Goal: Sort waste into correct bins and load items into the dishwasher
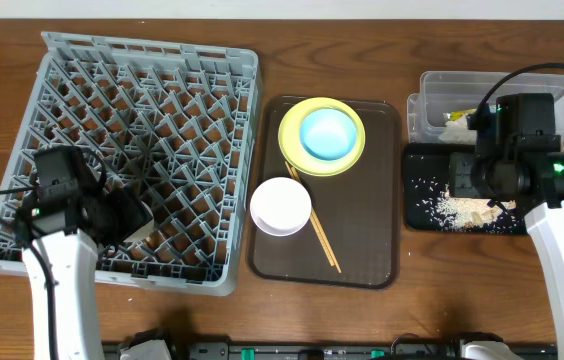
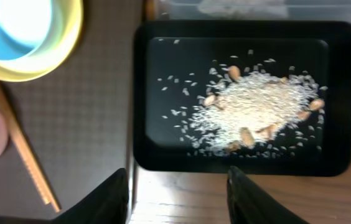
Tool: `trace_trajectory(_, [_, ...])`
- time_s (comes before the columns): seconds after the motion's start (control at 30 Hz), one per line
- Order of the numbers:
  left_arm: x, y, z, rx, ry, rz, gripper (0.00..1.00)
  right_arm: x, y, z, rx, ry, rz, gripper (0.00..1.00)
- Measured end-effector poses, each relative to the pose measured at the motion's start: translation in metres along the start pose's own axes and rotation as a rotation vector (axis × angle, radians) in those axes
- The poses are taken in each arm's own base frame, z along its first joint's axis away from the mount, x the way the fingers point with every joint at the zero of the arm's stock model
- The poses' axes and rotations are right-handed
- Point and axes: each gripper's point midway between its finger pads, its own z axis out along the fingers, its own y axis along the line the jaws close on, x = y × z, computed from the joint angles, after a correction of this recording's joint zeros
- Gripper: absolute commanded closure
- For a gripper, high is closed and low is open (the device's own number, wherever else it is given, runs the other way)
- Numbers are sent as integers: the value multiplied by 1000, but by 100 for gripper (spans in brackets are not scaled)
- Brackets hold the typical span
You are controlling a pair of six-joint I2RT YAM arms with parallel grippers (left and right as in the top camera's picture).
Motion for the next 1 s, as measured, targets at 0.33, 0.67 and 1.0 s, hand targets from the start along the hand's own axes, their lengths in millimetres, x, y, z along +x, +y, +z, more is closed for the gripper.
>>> trace_trajectory(0.33, [3, 6, 33, -59, 124, -8, 86, 0, -7, 0, 40, -3, 7, 48])
trace_trajectory(0.67, [3, 3, 38, -44, 150, -14, 39, 0, -8, 0, 44, 0, 8, 44])
trace_trajectory(1.0, [3, -2, 36, -18, 154, -6, 13, 3, -8, 0, 47, 10, 7, 41])
